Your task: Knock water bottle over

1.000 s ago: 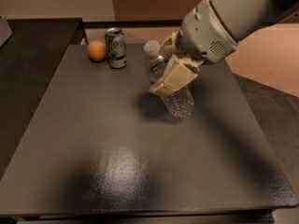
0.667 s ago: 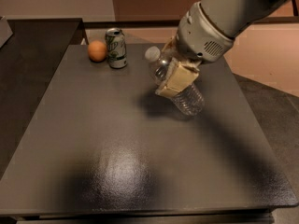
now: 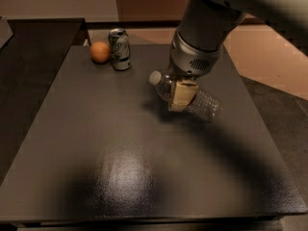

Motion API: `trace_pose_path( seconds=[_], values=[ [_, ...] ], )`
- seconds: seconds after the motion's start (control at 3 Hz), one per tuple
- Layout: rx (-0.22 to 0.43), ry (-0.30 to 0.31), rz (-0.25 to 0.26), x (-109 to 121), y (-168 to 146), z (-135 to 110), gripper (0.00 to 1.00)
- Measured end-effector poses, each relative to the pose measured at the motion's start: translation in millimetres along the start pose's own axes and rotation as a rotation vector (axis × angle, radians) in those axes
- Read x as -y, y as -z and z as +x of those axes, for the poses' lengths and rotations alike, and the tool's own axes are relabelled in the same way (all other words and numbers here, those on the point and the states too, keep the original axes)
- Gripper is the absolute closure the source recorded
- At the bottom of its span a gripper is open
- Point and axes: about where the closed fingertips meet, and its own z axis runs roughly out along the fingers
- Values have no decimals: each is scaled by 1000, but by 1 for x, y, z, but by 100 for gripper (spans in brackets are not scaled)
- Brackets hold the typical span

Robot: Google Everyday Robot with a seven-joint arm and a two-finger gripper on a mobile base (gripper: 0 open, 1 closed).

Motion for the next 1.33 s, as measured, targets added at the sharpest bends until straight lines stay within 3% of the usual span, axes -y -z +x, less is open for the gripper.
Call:
trace_pose_path(
  seconds=[0.33, 0.67, 1.0, 1.33],
  values=[
    [-149, 5, -16, 4, -28, 17, 83],
    [-261, 19, -22, 5, -48, 29, 59],
    [-342, 41, -24, 4, -64, 36, 37],
    [-345, 42, -19, 4, -64, 37, 13]
  ],
)
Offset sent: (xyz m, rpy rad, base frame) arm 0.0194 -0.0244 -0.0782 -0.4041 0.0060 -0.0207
